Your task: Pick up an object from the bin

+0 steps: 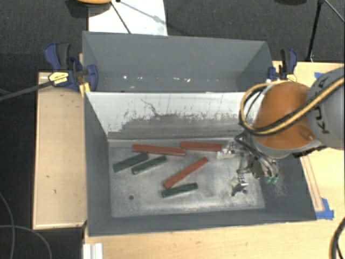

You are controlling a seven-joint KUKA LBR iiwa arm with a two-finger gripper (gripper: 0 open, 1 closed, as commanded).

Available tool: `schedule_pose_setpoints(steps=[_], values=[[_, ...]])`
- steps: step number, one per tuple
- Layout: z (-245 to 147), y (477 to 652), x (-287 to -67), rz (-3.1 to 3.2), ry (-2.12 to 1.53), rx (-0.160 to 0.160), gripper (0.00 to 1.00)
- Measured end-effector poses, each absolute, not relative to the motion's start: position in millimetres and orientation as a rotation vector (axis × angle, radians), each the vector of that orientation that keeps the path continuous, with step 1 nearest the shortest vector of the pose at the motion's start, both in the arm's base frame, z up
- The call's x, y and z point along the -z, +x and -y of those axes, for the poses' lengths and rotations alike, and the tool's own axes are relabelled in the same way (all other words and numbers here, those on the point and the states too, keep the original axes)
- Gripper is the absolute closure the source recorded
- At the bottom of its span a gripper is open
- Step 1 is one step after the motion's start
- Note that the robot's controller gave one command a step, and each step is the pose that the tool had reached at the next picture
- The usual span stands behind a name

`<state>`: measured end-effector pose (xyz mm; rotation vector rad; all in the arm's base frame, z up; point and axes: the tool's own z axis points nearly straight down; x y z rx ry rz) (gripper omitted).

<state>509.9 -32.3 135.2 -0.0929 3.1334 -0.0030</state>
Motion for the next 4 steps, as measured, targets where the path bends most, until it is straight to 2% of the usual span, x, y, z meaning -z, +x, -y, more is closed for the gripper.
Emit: schedule_pose_setpoints(steps=[1, 2, 3, 4], values=[[17.0, 549.1, -125.2, -3.135, -0.216, -0.006, 0.0], [8.0, 532.5, -100.6, -3.106, -0.419, 0.001, 0.0], [-49.7, 561.0, -76.2, -3.027, -0.768, 0.0, 1.0], [-49.7, 561.0, -76.2, -3.027, -0.769, 0.0, 1.0]])
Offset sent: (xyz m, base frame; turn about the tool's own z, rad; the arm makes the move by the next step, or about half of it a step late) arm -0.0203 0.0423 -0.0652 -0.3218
